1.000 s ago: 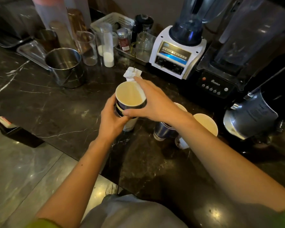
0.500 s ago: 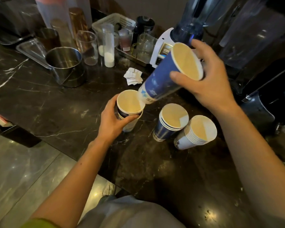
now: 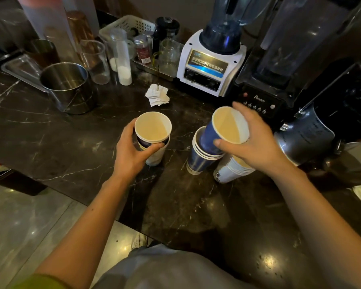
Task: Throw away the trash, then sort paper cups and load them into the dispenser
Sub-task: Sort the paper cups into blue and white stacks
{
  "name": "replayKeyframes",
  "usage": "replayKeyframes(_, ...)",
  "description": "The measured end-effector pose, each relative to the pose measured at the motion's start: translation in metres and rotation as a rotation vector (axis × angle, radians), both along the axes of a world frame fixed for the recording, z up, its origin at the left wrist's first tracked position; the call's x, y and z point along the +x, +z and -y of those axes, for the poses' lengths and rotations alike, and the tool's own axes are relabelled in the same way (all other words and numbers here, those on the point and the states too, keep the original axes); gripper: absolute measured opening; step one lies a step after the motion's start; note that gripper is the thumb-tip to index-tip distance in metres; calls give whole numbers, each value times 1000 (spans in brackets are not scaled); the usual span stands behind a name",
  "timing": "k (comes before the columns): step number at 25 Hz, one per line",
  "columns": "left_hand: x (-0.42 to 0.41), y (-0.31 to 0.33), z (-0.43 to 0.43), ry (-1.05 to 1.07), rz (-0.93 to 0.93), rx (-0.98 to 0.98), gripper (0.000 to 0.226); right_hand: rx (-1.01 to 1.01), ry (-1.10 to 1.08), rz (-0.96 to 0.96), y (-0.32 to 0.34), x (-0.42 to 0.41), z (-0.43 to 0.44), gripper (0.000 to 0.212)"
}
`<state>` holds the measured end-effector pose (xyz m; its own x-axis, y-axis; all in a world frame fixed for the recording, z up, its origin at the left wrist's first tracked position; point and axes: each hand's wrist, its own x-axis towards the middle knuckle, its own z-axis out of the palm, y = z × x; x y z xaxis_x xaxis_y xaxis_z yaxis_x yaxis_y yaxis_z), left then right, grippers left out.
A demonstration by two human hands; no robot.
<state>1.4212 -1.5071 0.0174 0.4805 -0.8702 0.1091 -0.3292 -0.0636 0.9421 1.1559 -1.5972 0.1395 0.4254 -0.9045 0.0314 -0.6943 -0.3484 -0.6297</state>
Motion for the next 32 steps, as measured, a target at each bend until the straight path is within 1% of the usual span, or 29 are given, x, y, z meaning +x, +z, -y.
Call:
replayKeyframes(2,-1,1,2,-1,8,10,86,76,85,-166,-15,8,-3,104)
replayKeyframes(4,-1,0,2,2,-1,8,86,103,169,-293,-26,16,-4,105)
replayKeyframes(7,-1,-2,2,-8,-17,-17,86,51,236,-392,-18,24,-2,111)
replayKeyframes(10,3,-5,1,-8,-28,-31,87,-79,318,-349,0,60,-4,106)
replayKeyframes(12,2,-5,2,-24,-36,-45,87,-43,400,-318,-1,96,-1,107)
replayKeyframes(15,1,-3,-1,-16,-50,-69,82,32,458,-368,-16,142,6,109)
replayKeyframes(18,2,-3,0,-21,-59,-84,81,-3,429,-389,-24,155,15,108)
replayKeyframes(26,6,1,4,-53,-25,-75,81,-131,418,-408,-17,156,18,102)
replayKeyframes(32,3,0,6,-65,-21,-56,78,-166,421,-412,-15,153,19,99)
